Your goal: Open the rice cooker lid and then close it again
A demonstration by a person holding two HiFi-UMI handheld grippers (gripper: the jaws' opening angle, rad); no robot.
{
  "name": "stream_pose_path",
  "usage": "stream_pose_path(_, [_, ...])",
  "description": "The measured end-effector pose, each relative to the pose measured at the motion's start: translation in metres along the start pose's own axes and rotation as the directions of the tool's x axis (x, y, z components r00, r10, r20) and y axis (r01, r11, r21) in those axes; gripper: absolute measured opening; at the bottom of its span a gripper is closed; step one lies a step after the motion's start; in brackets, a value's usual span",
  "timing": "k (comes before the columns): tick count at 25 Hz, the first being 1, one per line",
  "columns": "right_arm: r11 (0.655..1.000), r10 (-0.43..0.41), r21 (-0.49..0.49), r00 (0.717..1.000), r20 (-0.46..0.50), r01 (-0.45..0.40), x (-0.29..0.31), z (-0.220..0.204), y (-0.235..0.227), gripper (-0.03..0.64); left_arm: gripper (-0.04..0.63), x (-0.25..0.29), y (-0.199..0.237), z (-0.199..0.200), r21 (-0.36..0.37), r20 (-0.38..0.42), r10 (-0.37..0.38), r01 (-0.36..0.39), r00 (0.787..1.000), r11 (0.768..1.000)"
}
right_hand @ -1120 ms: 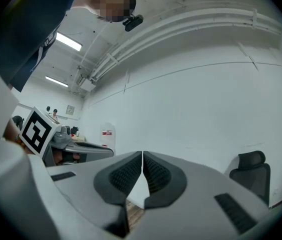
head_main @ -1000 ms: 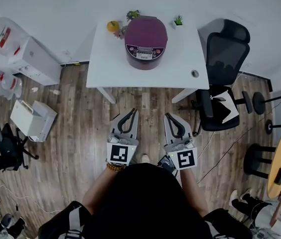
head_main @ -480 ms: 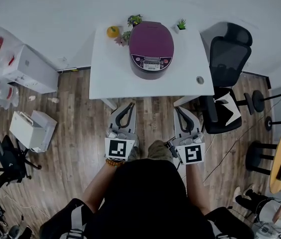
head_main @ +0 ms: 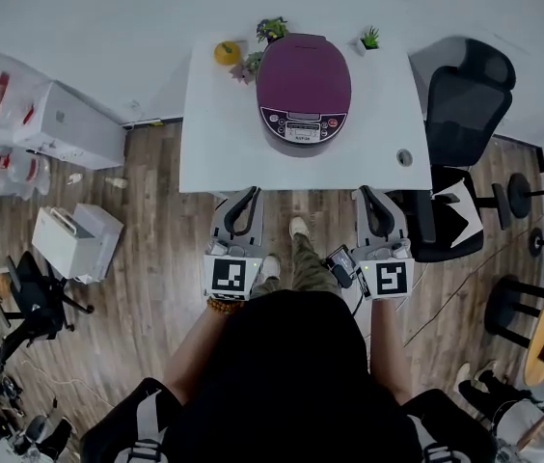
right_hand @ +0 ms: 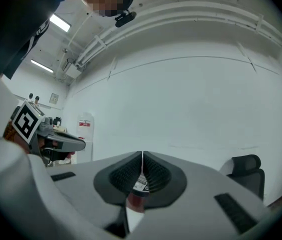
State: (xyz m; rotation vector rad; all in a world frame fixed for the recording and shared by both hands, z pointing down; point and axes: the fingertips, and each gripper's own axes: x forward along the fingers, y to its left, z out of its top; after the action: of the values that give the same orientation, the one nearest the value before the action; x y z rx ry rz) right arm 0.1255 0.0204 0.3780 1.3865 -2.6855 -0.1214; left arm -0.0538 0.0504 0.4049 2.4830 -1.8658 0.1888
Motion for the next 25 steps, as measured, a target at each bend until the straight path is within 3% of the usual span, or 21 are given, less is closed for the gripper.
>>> stream_pose_path(10, [0.999,0.030,0.025,0.999,0.045,-0.031,0.069,-0.001,-0.094,0.031,0.035,0.087,0.007,0.024,0.051,0.013,0.083,-0.083,0.996,0.995])
stream_pose_path(17, [0.998,0.046,0.046,0.999,-0.009,-0.045,0.102,-0.020,-0.119,0.031,0.035,0.116,0.018,0.031,0.045,0.027,0.123,-0.124,0.992,0.991])
stream_pose_path(22, [0.996,0.058,0.071,0.998,-0.034,-0.056,0.114,-0.016,-0.119,0.031,0.035,0.136,0.015,0.028,0.209,0.027,0.051,-0.055,0.998,0.976])
stream_pose_path(25, [0.996,0.065,0.070,0.997,-0.039,-0.063,0.132,-0.007,-0.110,0.031,0.035,0.151,0.021,0.028,0.259,0.032,-0.014,0.006,0.999,0.966])
